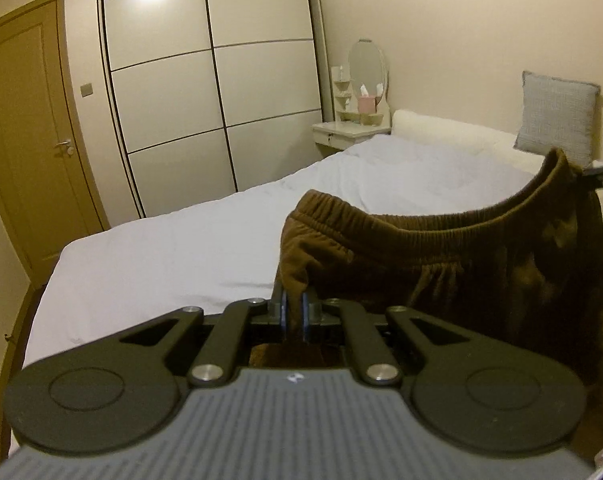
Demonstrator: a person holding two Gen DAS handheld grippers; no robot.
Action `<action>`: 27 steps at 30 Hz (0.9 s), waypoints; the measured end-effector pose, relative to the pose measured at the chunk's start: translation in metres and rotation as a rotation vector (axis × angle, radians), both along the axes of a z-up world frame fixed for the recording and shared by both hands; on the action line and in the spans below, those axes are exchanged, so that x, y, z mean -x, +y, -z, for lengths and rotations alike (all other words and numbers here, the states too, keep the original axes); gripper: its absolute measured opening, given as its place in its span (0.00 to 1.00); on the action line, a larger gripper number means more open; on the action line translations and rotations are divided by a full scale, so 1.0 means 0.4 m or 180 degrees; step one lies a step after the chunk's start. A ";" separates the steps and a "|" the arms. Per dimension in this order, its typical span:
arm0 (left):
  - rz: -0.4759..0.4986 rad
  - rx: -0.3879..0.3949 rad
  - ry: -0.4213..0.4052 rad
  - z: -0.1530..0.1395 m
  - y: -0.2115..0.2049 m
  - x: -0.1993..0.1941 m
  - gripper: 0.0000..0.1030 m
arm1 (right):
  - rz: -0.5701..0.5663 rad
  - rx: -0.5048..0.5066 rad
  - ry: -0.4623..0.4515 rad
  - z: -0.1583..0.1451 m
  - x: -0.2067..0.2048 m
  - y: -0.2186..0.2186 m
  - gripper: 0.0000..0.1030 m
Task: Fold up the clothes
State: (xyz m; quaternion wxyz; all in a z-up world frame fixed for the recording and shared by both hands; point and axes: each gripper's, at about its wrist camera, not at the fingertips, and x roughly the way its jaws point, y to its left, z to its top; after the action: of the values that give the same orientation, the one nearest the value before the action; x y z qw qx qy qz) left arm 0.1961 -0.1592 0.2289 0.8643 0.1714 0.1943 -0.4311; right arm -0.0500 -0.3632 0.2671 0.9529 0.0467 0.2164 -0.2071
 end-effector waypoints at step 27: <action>-0.0726 -0.0989 0.1464 0.786 -0.343 -0.563 0.48 | -0.0123 -0.1255 0.1580 0.853 -0.539 -0.555 0.35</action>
State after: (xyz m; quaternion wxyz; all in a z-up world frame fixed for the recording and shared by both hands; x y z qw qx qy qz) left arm 0.4215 -0.2964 -0.0855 0.8039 0.1766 0.4666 -0.3238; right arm 0.1655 -0.5850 -0.0740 0.8474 0.1744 0.4792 -0.1481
